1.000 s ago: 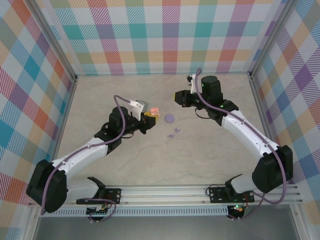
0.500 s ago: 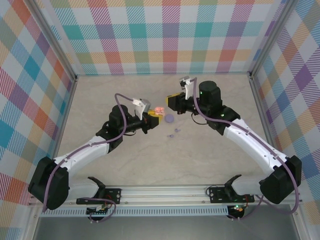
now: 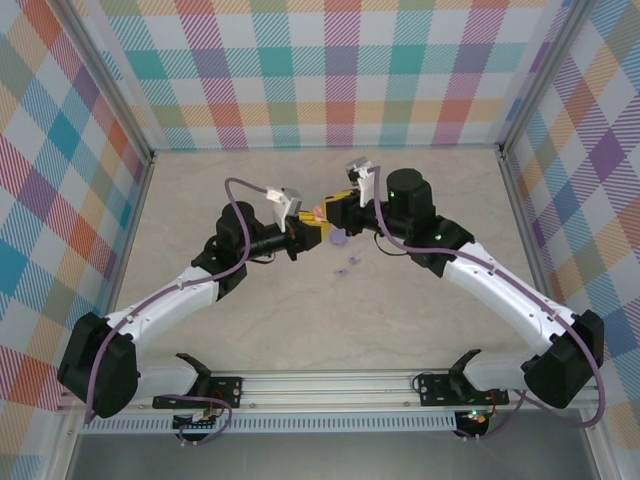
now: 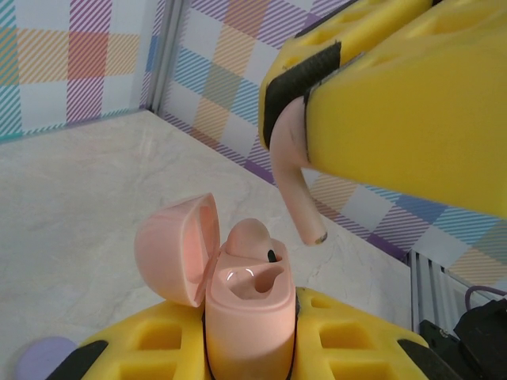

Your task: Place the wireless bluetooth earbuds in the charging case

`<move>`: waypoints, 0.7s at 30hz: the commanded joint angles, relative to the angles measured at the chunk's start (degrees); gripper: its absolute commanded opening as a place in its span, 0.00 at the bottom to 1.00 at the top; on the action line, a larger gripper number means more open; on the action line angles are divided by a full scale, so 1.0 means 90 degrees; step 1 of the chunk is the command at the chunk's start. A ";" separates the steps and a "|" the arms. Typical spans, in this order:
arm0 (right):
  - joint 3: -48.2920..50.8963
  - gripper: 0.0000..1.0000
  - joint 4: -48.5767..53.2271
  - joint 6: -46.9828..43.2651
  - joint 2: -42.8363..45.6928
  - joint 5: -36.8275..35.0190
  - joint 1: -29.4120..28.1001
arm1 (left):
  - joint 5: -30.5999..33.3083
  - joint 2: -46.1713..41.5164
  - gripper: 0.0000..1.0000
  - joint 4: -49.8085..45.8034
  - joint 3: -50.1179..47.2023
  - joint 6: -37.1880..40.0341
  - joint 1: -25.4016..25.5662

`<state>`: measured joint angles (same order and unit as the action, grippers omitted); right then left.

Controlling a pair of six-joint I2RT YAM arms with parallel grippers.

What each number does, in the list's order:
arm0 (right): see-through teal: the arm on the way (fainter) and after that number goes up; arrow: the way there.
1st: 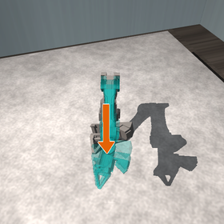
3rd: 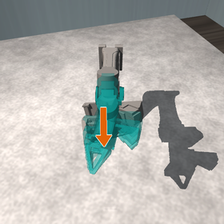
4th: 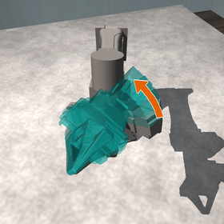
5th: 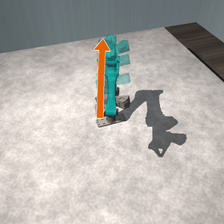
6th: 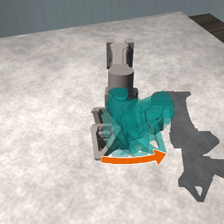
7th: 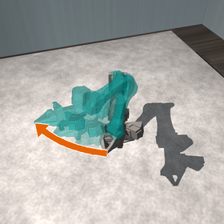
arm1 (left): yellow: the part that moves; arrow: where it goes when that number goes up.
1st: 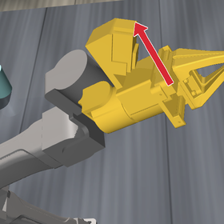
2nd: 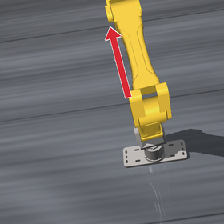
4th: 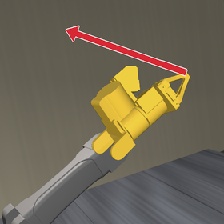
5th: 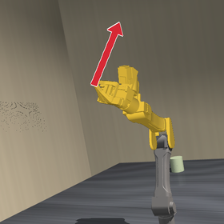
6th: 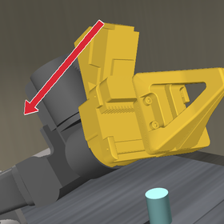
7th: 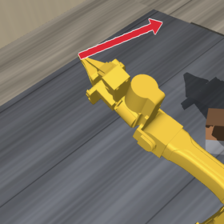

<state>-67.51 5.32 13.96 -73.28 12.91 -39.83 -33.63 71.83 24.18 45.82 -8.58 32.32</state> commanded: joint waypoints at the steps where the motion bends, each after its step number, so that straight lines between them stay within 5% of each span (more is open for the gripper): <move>1: -0.0233 0.19 -0.0140 -0.0232 0.0107 -0.0178 -0.0090 | -0.0179 -0.0089 0.09 0.0165 0.0252 -0.0062 0.0130; 21: -0.0341 0.19 -0.0003 -0.0467 0.0055 -0.0618 -0.0261 | -0.0200 -0.0097 0.09 0.0038 0.0421 -0.0217 0.0150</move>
<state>-68.10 5.48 11.07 -73.28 7.90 -41.74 -34.09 71.83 23.97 47.33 -9.67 32.91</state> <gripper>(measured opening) 0.190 0.229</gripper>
